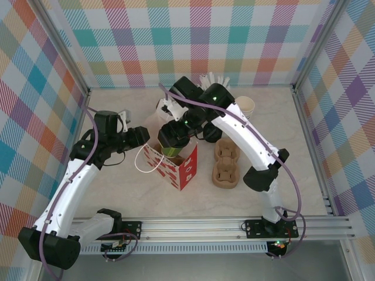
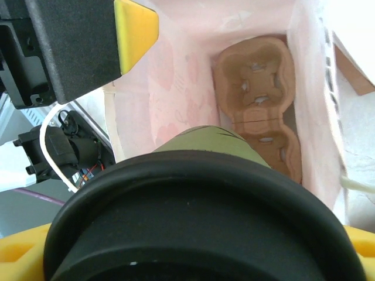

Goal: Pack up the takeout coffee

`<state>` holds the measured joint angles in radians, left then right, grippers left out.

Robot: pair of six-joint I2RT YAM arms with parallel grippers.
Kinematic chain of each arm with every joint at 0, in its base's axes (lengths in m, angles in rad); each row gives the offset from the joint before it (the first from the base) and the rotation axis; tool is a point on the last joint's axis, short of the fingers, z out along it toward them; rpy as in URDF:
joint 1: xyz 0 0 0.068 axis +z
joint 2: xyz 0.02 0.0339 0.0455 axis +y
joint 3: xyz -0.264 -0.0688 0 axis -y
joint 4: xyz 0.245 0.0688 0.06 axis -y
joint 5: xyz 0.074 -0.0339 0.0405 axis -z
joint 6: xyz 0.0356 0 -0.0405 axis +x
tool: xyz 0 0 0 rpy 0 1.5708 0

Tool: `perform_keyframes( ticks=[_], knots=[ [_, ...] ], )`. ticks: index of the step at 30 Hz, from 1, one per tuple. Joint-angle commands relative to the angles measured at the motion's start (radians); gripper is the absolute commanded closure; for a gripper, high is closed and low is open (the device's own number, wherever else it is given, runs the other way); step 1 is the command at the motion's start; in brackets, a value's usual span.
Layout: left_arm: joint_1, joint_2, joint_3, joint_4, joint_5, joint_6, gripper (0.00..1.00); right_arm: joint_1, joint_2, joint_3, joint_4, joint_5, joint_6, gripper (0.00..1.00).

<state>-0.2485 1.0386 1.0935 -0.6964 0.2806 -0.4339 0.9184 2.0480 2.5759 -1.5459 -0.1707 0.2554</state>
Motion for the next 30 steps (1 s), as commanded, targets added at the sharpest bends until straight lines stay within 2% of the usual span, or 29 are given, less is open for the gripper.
perform_keyframes(
  ticks=[1,8,30],
  knots=[
    [-0.007,-0.018,-0.024,0.001,-0.02,0.002,0.53,0.017,0.029,0.017,0.004,-0.048,0.016,0.2],
    [-0.008,-0.041,-0.041,0.001,-0.028,-0.002,0.54,0.027,0.071,0.012,0.019,-0.066,0.029,0.2],
    [-0.008,-0.046,-0.067,-0.008,-0.067,0.018,0.54,-0.003,0.066,-0.053,-0.03,0.096,0.02,0.19]
  ],
)
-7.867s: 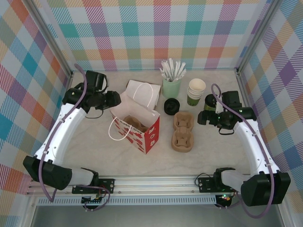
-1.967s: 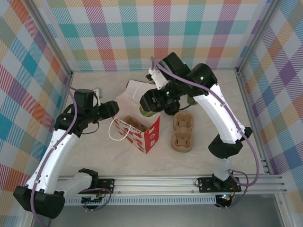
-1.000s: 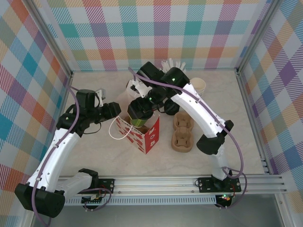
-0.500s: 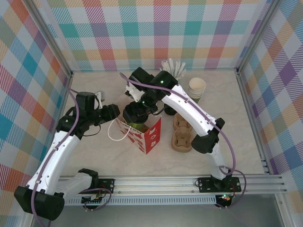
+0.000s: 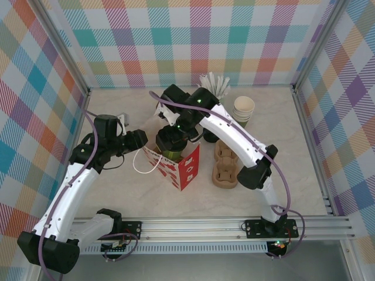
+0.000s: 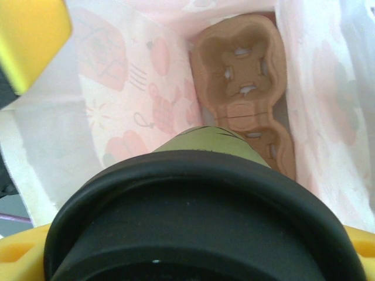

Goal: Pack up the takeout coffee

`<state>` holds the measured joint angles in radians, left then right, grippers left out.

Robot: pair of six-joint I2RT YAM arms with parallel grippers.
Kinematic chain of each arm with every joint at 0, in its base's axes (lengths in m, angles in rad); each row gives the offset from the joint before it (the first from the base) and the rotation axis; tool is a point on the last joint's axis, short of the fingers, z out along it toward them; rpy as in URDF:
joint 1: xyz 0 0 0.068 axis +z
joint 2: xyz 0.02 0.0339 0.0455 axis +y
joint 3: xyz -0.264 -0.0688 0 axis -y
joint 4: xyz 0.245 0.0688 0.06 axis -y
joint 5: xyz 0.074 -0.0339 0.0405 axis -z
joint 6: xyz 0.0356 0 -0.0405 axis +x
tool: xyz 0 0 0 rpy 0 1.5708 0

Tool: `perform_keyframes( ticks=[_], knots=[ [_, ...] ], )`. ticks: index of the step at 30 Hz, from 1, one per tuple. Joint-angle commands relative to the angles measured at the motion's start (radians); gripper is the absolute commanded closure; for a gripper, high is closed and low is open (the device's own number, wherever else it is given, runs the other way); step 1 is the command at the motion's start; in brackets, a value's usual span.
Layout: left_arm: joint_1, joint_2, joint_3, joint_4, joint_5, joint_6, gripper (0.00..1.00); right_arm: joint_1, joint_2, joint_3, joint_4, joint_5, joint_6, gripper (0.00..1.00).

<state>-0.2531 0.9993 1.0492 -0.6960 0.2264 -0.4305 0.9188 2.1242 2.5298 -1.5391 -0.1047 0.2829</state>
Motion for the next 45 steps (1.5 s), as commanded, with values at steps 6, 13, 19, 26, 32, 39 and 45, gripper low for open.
perform_keyframes(
  ticks=[6,13,19,26,32,39,45],
  knots=[
    [-0.003,-0.007,-0.022,-0.005,-0.01,0.018,0.53,-0.003,-0.008,-0.036,-0.041,0.021,-0.038,0.19],
    [-0.003,-0.005,-0.017,0.0,0.001,0.015,0.53,0.004,0.009,-0.062,-0.046,0.034,-0.065,0.19],
    [-0.003,-0.002,-0.014,0.007,0.015,0.013,0.54,0.006,0.034,-0.062,-0.062,0.051,-0.082,0.18],
    [-0.003,0.002,-0.007,0.014,0.036,0.015,0.54,0.006,0.047,-0.073,-0.045,0.071,-0.088,0.18],
    [-0.003,0.006,-0.003,0.006,0.028,0.02,0.54,0.006,0.055,-0.111,-0.022,0.08,-0.103,0.18],
    [-0.003,0.015,-0.001,0.009,0.028,0.018,0.54,0.007,0.038,-0.173,0.035,0.077,-0.118,0.18],
    [-0.003,0.018,0.0,0.007,0.018,0.018,0.52,0.009,0.037,-0.205,0.053,0.074,-0.122,0.18]
  ],
)
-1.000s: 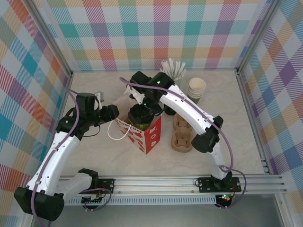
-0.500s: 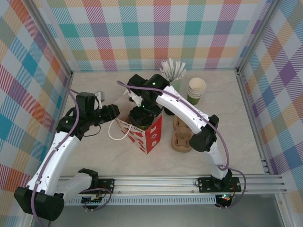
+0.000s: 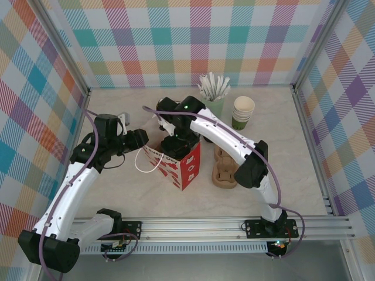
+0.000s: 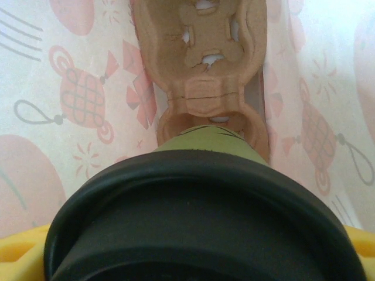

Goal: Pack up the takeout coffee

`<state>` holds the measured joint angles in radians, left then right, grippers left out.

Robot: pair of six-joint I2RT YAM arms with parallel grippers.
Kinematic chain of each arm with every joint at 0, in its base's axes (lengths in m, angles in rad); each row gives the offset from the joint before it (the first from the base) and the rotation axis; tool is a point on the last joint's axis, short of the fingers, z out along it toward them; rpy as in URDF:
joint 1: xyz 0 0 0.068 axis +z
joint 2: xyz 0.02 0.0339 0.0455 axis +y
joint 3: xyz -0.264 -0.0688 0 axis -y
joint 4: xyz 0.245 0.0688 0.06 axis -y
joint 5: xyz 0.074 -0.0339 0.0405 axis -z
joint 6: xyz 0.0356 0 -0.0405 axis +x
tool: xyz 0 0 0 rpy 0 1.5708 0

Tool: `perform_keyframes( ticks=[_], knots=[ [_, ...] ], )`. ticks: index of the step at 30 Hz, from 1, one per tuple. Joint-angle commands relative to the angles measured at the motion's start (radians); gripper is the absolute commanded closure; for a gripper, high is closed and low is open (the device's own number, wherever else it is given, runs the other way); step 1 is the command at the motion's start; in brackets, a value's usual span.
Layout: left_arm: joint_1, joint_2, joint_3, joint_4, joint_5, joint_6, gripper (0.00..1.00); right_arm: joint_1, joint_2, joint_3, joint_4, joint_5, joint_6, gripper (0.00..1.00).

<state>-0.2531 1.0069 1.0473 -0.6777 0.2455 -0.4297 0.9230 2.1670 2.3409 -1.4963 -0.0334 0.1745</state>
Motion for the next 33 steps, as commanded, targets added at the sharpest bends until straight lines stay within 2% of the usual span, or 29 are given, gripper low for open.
perform_keyframes(
  ticks=[1,23,33],
  knots=[
    [-0.003,0.013,0.003,-0.011,-0.003,0.018,0.52,0.006,-0.006,-0.019,0.013,0.003,-0.013,0.18],
    [-0.002,0.04,0.017,-0.017,-0.066,0.018,0.53,0.015,-0.046,-0.088,0.02,0.036,-0.18,0.18],
    [-0.002,0.051,0.027,-0.013,-0.045,0.02,0.54,0.014,-0.081,-0.169,0.086,0.041,-0.192,0.18]
  ],
)
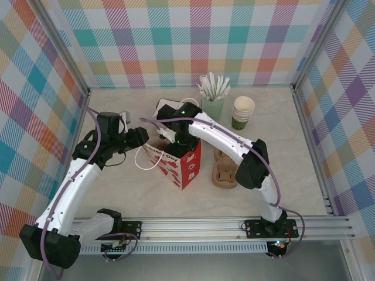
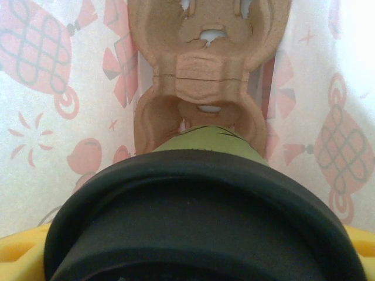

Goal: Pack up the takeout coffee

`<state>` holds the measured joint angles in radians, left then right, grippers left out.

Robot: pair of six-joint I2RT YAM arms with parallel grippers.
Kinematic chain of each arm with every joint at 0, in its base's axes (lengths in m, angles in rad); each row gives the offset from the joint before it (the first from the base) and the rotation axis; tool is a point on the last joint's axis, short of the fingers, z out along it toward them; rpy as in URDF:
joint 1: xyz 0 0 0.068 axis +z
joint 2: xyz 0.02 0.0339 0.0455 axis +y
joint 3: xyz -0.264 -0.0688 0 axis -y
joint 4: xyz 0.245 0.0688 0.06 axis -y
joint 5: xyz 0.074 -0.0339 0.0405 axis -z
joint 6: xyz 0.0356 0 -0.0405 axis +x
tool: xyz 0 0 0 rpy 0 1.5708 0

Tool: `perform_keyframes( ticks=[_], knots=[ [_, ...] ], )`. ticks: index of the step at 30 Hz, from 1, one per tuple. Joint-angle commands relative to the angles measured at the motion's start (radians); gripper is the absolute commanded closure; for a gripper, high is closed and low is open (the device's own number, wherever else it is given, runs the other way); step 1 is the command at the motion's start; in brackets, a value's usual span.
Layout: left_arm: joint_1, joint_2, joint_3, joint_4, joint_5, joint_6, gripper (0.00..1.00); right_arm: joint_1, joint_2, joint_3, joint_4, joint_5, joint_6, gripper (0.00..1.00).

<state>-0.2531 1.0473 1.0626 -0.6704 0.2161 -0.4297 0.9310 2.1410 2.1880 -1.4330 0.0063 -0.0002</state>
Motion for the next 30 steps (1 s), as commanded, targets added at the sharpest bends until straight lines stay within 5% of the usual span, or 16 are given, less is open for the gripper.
perform_keyframes(
  ticks=[1,30],
  knots=[
    [-0.002,0.01,0.012,-0.022,-0.015,0.021,0.54,0.006,-0.056,-0.019,0.027,-0.002,-0.017,0.18],
    [-0.002,0.011,0.014,-0.024,-0.004,0.025,0.53,-0.003,-0.003,-0.028,0.036,-0.005,0.002,0.18]
  ],
)
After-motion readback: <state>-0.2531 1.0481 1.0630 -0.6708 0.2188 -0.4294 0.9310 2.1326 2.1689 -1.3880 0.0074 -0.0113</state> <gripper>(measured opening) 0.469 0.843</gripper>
